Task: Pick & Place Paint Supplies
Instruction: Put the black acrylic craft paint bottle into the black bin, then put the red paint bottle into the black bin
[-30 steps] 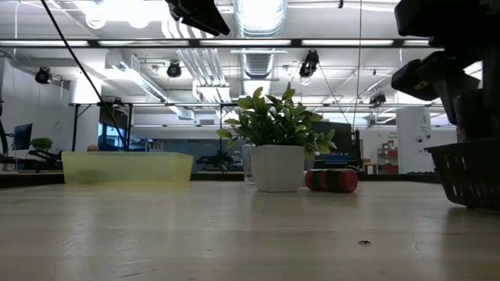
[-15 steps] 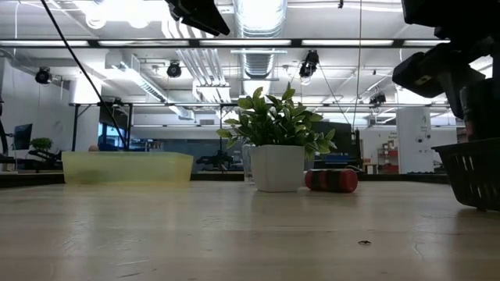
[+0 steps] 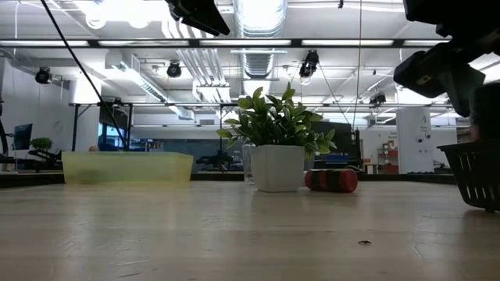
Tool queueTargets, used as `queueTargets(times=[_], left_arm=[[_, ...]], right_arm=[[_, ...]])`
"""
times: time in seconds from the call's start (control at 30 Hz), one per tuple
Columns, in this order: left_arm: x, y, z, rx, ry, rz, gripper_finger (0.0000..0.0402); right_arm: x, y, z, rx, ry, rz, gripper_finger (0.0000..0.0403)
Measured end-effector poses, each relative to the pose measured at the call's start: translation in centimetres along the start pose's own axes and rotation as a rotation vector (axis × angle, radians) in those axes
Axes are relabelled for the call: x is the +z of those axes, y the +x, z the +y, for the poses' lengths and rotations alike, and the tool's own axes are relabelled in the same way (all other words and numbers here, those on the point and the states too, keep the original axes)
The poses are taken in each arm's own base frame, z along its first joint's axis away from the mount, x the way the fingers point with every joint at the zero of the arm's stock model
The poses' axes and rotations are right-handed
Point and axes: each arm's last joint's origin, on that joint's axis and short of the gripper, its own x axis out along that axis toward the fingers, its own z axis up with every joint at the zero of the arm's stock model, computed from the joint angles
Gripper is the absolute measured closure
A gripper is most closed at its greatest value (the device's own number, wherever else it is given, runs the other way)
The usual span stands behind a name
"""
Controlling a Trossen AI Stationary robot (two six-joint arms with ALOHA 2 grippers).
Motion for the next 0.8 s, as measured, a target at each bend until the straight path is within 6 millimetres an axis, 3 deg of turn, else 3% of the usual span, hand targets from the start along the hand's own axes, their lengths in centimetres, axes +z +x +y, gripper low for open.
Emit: queueTargets(times=[0.2, 0.37, 0.63, 0.8], left_arm=[[0.0, 0.0, 0.0, 0.0, 0.0, 0.0, 0.0077], [0.0, 0.0, 0.0, 0.0, 0.0, 0.0, 0.0077], [0.0, 0.0, 0.0, 0.003, 0.001, 0.001, 0.0077], [0.0, 0.0, 0.0, 0.013, 0.001, 0.004, 0.0077]], right_arm=[[0.1, 0.0, 0.0, 0.003, 0.004, -0.007, 0.0145], [0.1, -0.2, 0.1, 0.006, 0.023, -0.013, 0.0108], [0.8, -2.6, 0.4, 0.012, 0.073, -0.115, 0.0097], [0.7, -5.6, -0.1, -0.129, 0.179, -0.294, 0.0097]])
